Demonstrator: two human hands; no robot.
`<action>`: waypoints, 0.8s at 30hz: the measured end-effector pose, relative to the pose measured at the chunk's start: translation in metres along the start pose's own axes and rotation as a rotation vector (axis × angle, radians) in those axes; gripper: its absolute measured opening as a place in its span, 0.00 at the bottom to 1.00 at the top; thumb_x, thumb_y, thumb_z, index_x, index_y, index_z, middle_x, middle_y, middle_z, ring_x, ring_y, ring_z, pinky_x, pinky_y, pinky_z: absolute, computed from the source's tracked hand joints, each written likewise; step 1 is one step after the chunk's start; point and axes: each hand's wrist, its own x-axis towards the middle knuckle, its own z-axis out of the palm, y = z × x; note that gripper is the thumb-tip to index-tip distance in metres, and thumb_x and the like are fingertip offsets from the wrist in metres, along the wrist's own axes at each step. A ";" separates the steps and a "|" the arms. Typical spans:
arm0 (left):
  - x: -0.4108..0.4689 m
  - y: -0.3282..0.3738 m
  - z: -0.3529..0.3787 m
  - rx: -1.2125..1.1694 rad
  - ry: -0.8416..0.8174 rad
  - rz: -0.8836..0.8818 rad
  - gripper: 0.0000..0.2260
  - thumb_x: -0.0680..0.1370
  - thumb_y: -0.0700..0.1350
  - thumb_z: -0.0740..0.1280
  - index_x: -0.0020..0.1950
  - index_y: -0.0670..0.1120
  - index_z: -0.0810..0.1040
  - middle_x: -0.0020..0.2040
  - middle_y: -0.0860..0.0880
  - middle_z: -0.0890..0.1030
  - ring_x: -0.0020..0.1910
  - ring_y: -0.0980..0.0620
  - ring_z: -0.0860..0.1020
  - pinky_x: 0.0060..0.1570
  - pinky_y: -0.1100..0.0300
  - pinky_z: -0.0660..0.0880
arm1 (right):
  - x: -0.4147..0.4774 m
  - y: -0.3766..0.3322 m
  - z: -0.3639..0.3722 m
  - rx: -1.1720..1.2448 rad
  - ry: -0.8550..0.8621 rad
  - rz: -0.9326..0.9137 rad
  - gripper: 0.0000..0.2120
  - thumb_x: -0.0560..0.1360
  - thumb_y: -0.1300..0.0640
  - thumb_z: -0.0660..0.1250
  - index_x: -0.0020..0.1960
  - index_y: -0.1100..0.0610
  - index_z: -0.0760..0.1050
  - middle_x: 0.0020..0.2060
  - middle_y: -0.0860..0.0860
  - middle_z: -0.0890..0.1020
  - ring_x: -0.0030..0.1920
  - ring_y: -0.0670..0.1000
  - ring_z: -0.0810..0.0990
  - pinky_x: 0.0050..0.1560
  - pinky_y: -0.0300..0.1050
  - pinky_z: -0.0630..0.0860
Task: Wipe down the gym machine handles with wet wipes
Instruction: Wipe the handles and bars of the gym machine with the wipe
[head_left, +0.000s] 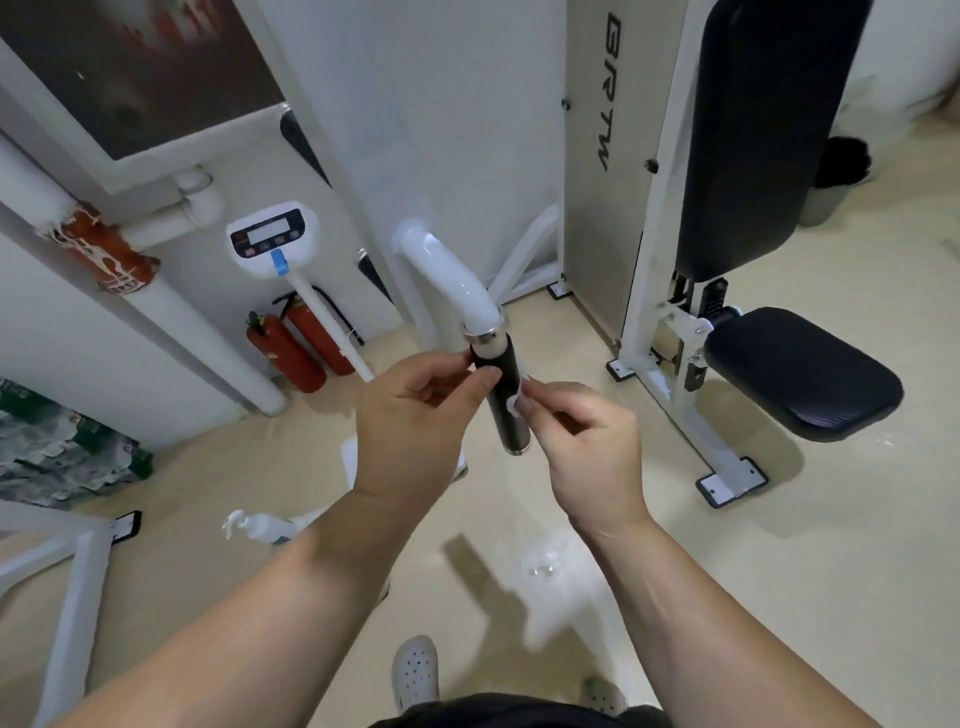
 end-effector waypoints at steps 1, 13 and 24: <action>0.005 -0.003 -0.003 -0.010 -0.032 0.008 0.08 0.72 0.39 0.77 0.40 0.51 0.84 0.35 0.53 0.85 0.35 0.55 0.82 0.38 0.61 0.79 | -0.003 0.009 0.001 -0.039 0.034 0.041 0.08 0.73 0.68 0.74 0.43 0.56 0.86 0.39 0.49 0.87 0.40 0.43 0.84 0.42 0.34 0.76; 0.045 -0.030 -0.082 -0.038 -0.570 -0.049 0.06 0.75 0.44 0.75 0.39 0.53 0.84 0.35 0.52 0.84 0.40 0.44 0.83 0.46 0.43 0.81 | -0.074 -0.009 0.078 -0.432 0.534 -0.133 0.10 0.73 0.65 0.74 0.39 0.51 0.85 0.38 0.42 0.85 0.41 0.45 0.81 0.43 0.34 0.73; 0.079 -0.030 -0.139 -0.278 -0.671 -0.242 0.10 0.78 0.34 0.69 0.44 0.46 0.86 0.43 0.43 0.87 0.42 0.48 0.84 0.43 0.57 0.79 | -0.052 -0.013 0.168 -0.582 0.363 -0.361 0.11 0.70 0.65 0.78 0.49 0.52 0.83 0.46 0.42 0.83 0.50 0.44 0.82 0.49 0.29 0.72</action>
